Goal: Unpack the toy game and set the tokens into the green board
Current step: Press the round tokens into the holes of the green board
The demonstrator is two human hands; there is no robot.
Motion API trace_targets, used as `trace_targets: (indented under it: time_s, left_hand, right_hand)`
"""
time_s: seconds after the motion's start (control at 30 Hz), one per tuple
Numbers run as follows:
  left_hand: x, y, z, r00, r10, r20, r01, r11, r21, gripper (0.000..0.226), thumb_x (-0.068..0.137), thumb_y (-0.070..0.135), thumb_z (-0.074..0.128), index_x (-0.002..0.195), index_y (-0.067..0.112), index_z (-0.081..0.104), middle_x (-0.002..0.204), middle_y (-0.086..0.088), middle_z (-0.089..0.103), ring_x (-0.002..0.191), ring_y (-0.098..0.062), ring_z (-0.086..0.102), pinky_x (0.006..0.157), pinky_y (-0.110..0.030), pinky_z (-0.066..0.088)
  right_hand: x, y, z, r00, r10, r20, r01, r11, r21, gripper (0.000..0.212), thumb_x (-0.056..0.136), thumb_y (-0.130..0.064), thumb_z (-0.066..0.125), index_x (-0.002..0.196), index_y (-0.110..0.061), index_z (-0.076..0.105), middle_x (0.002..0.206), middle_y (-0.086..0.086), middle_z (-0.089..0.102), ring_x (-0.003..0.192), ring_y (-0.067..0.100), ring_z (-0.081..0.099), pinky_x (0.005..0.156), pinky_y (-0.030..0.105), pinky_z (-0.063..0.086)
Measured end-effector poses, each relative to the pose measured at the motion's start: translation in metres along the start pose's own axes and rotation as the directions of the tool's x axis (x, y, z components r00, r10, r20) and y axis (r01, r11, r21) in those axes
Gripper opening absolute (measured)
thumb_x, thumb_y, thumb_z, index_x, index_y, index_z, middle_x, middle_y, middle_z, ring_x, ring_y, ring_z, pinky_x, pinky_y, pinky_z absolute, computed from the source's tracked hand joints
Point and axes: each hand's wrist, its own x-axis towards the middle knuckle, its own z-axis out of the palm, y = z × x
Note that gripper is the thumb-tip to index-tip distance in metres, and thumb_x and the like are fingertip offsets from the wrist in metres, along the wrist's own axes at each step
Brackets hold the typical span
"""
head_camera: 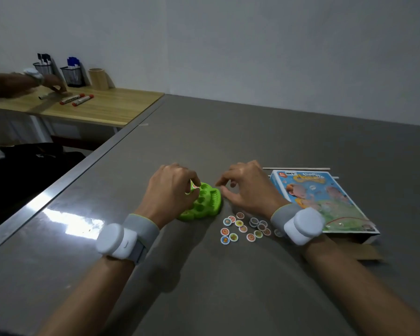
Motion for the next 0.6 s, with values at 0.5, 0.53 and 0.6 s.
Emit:
trace_targets:
  time_s: [0.5,0.53,0.6]
  left_hand:
    - [-0.041,0.066,0.006,0.973,0.062,0.222,-0.076,0.996,0.054,0.026,0.080,0.044,0.065,0.099,0.029,0.076,0.087,0.006,0.075,0.090,-0.019,0.067,0.070,-0.026,0.039]
    - [-0.041,0.068,0.009,0.976,0.045,0.213,-0.062,0.996,0.071,0.027,0.080,0.045,0.065,0.099,0.028,0.076,0.089,0.005,0.075,0.092,-0.021,0.066,0.071,-0.027,0.037]
    - [-0.040,0.070,0.014,0.977,0.017,0.215,-0.039,0.995,0.095,0.028,0.081,0.046,0.064,0.099,0.027,0.076,0.091,0.002,0.074,0.094,-0.022,0.065,0.074,-0.028,0.039]
  right_hand:
    - [-0.099,-0.003,-0.038,0.987,0.043,0.153,-0.032,0.997,-0.072,0.023,0.084,-0.048,0.060,0.095,-0.033,0.074,0.087,-0.011,0.069,0.088,0.010,0.061,0.086,0.032,0.039]
    - [-0.100,-0.002,-0.037,0.985,0.050,0.166,-0.035,0.995,-0.092,0.025,0.084,-0.050,0.059,0.096,-0.033,0.074,0.088,-0.010,0.068,0.090,0.010,0.061,0.086,0.032,0.038]
    - [-0.102,0.000,-0.036,0.981,0.064,0.181,-0.043,0.992,-0.118,0.026,0.085,-0.051,0.058,0.096,-0.033,0.072,0.090,-0.010,0.068,0.092,0.011,0.061,0.087,0.032,0.036]
